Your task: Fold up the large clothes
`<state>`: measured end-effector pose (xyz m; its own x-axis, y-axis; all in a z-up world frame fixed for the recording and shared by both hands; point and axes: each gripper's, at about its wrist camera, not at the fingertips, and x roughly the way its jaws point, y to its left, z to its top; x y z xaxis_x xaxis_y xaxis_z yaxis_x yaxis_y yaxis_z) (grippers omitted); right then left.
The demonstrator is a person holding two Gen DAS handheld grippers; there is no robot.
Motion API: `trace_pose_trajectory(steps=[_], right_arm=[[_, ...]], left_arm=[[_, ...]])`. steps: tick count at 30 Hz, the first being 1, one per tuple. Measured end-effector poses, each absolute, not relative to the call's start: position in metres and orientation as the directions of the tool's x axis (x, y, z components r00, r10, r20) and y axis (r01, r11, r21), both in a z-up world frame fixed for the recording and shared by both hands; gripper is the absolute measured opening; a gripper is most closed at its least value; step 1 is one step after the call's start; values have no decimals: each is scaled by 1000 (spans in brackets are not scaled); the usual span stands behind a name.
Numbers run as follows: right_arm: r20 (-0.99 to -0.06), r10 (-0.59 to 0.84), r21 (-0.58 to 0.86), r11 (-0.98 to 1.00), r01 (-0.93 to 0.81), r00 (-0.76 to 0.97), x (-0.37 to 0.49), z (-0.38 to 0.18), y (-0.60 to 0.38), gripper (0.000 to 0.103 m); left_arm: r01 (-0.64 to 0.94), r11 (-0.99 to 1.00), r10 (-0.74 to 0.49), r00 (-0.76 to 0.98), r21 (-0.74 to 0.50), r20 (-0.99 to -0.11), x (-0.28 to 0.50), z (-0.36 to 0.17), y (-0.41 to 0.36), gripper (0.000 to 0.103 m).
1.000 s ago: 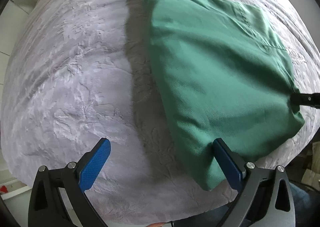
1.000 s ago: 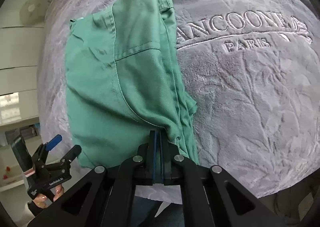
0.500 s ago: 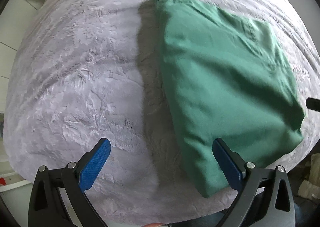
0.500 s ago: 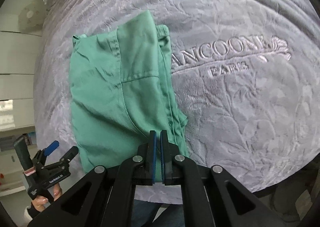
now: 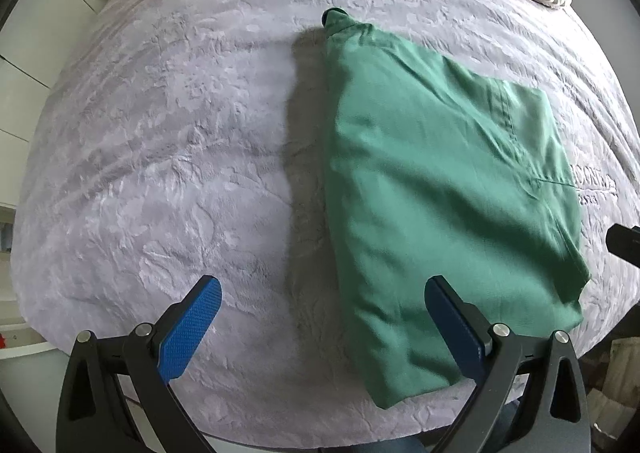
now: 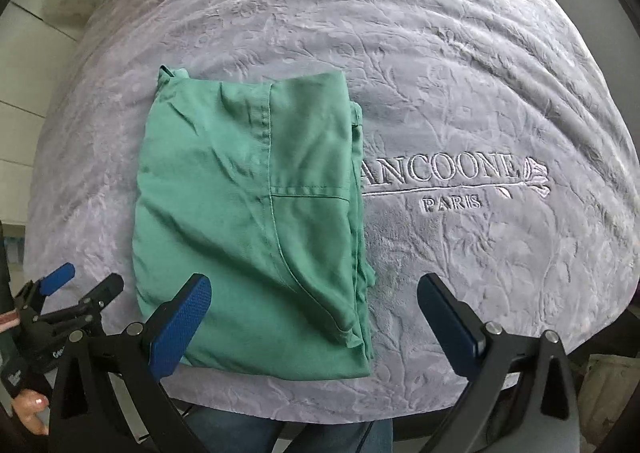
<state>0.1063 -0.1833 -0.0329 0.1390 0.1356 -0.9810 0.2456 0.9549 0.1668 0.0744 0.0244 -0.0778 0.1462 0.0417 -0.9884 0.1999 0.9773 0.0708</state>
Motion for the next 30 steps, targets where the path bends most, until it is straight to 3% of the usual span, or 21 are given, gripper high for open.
trace_pose_trajectory(steps=[30], right_arm=[[-986,93,122,971,206,141,109,-29,-176,103]], left_arm=[[210,974,53,158,87,-986,76,-75,21,102]])
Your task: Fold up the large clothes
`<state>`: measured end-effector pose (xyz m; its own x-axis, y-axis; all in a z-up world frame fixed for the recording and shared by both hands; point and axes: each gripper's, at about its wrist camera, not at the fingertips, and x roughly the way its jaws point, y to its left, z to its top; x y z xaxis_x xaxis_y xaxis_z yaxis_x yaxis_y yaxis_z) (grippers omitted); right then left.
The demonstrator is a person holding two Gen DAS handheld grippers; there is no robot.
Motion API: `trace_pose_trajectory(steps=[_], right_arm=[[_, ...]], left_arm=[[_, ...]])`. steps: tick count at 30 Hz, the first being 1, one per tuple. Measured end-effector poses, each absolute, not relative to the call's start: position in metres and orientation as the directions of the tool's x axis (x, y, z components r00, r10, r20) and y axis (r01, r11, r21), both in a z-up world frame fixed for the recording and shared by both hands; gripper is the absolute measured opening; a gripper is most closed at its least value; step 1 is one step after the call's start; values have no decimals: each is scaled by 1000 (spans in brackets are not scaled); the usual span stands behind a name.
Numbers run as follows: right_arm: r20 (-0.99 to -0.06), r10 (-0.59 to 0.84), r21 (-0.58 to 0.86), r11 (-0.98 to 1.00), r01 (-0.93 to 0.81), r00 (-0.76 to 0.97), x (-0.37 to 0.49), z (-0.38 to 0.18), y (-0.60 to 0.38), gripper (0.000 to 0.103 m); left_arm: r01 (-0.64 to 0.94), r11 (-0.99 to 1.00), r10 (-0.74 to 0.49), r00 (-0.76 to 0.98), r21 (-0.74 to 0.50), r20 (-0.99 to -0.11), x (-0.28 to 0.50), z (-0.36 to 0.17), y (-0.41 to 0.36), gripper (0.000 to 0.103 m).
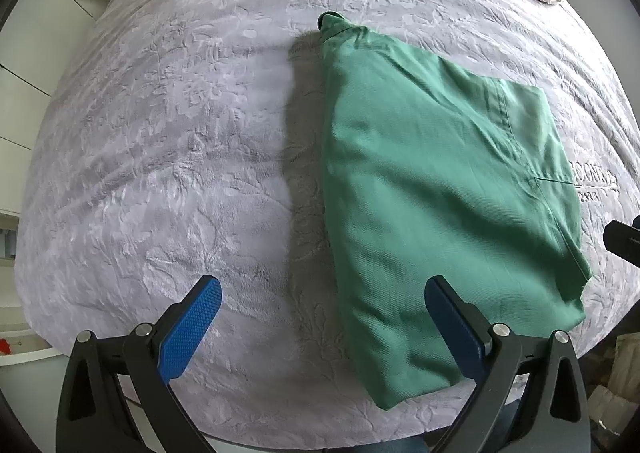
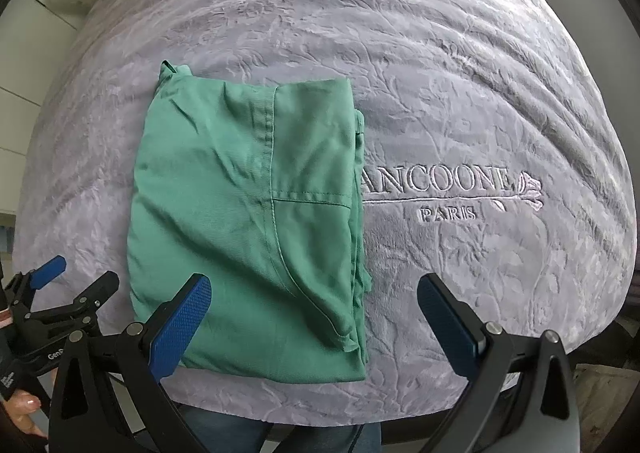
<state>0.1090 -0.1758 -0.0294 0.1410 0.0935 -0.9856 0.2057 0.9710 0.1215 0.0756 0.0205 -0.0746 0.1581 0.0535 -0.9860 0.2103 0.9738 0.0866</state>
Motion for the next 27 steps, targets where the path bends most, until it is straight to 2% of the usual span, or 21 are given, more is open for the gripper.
trace_pose_trajectory(steps=[27], right_arm=[[-988,72,96,978,184,136,115,-30,-173,103]], left_arm=[[209,974,55,156,87,-986,80,-76,19,102]])
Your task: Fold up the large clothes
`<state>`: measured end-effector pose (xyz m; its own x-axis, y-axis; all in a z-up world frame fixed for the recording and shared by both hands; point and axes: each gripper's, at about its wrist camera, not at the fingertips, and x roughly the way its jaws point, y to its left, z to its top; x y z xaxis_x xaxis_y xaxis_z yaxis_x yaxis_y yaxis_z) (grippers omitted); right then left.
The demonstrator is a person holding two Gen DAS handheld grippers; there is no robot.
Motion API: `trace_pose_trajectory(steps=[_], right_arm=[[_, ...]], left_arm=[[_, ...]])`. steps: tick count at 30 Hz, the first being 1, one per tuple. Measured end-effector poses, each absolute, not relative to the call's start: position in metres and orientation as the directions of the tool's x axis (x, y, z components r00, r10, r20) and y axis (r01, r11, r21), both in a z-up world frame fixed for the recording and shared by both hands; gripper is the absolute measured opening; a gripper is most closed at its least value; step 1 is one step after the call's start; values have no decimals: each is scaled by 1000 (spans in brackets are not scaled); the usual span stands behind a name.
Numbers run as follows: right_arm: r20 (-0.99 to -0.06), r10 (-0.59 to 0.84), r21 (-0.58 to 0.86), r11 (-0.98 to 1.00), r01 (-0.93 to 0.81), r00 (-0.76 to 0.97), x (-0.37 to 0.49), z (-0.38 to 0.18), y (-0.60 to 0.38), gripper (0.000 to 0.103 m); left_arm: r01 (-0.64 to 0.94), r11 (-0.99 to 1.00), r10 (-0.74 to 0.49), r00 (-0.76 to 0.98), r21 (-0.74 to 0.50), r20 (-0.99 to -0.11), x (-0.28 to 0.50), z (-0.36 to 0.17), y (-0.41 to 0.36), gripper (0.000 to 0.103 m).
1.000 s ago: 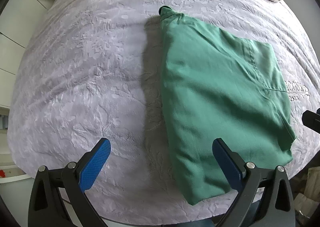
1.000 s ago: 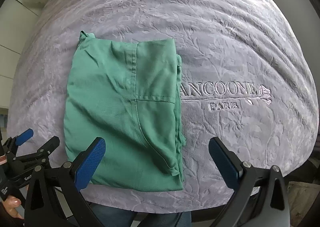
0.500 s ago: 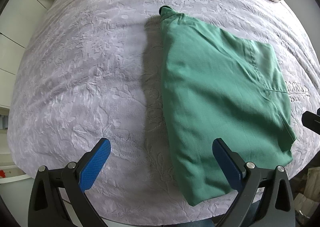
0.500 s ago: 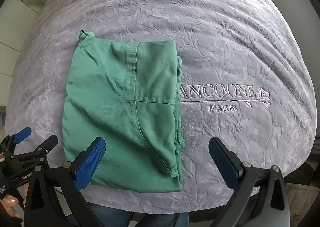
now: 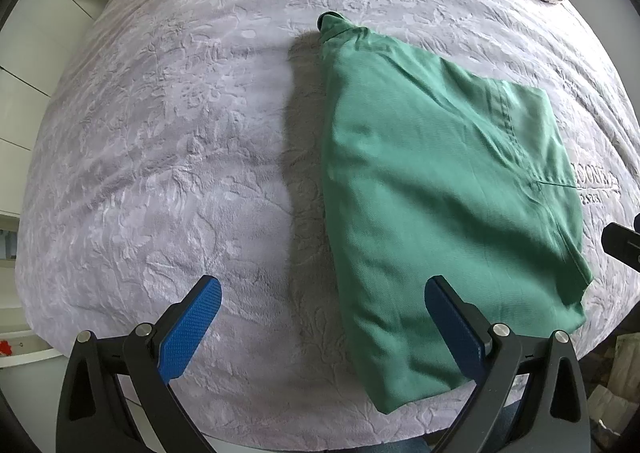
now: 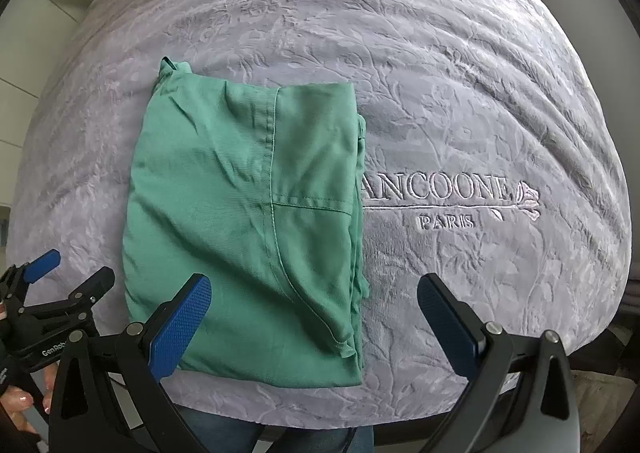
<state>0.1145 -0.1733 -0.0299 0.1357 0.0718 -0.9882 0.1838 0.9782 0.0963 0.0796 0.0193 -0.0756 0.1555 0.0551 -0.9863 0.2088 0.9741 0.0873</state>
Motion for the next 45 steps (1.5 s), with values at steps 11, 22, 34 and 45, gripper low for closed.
trace_pose_trajectory(steps=[11,22,34,45], right_arm=[[-989,67,90,980,179,134,116,-30,-172,103],[-989,66,90,980,180,134,116,-30,-171,103],[-989,60,82,983,166,133,117,-31,-172,103],[-989,56,77,985,157,134,115,-31,-168,103]], left_arm=[[207,974,56,155,88,-986,80,-76,18,102],[208,974,61,155,93,-986,80,-76,18,102],[239,966,62,170,102,-984,80,-74,16,102],[251,961,68,178,112,-982,78,-72,15,102]])
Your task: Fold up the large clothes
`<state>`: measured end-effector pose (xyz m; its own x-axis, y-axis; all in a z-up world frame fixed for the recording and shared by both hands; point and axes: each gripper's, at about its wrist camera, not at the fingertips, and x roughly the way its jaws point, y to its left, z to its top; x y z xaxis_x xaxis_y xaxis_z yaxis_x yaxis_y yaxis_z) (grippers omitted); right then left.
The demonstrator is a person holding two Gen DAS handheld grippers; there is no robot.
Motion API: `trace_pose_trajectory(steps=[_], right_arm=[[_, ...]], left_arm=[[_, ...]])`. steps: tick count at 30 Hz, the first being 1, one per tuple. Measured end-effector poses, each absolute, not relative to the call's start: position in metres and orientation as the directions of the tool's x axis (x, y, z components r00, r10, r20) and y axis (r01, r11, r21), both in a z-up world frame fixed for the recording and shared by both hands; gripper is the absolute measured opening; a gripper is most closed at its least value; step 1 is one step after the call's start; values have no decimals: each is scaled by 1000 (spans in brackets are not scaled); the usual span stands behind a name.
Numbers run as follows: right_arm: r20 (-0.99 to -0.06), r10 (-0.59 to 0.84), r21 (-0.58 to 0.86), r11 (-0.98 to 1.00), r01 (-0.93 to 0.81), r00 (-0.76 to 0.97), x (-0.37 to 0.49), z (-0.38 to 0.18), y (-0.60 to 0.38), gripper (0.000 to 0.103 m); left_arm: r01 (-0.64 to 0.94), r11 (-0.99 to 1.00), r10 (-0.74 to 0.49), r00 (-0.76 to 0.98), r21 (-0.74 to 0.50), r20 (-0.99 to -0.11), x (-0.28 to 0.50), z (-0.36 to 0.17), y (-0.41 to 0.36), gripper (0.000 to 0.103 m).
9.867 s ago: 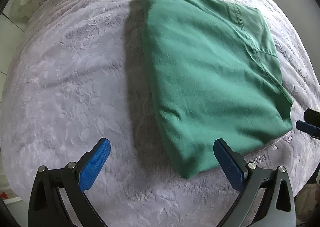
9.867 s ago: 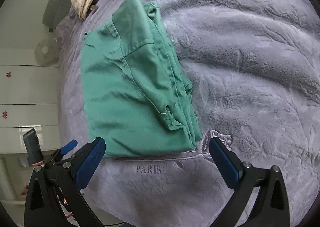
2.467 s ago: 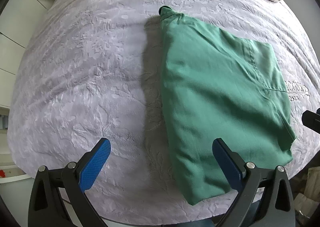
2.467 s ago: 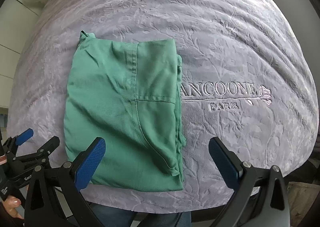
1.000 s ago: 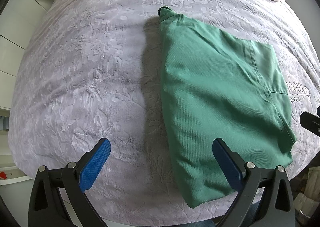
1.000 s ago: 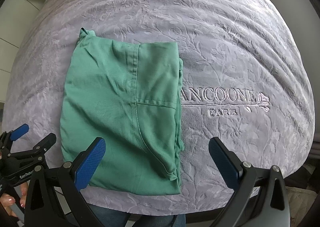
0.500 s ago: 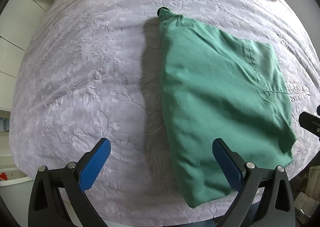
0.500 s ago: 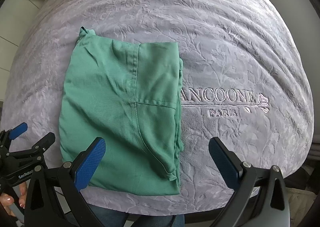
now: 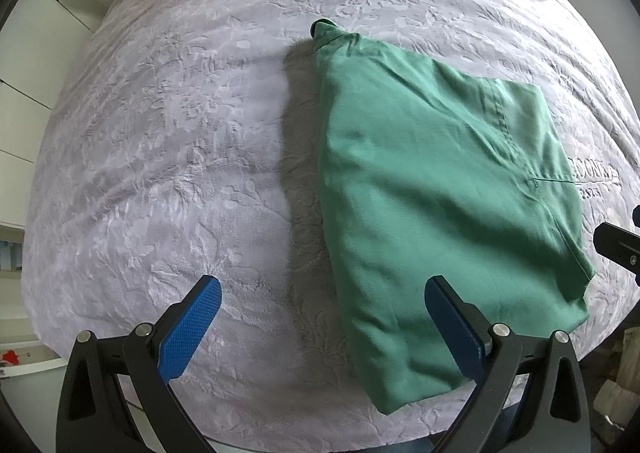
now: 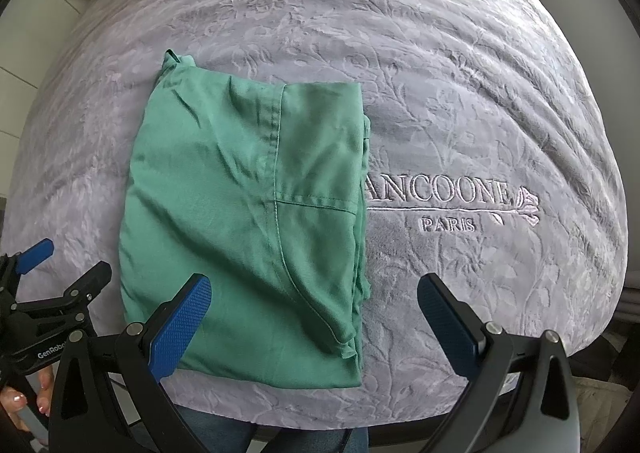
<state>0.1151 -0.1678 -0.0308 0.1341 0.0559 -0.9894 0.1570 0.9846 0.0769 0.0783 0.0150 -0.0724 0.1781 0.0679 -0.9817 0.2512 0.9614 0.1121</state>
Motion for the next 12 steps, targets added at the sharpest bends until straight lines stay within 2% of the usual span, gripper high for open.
trace_pose_trajectory(steps=[12], right_arm=[[-990,58,77,986,150,128,115,-32,-167,103]], left_arm=[[257,961,52,202,104,-978,77,-66,13,102]])
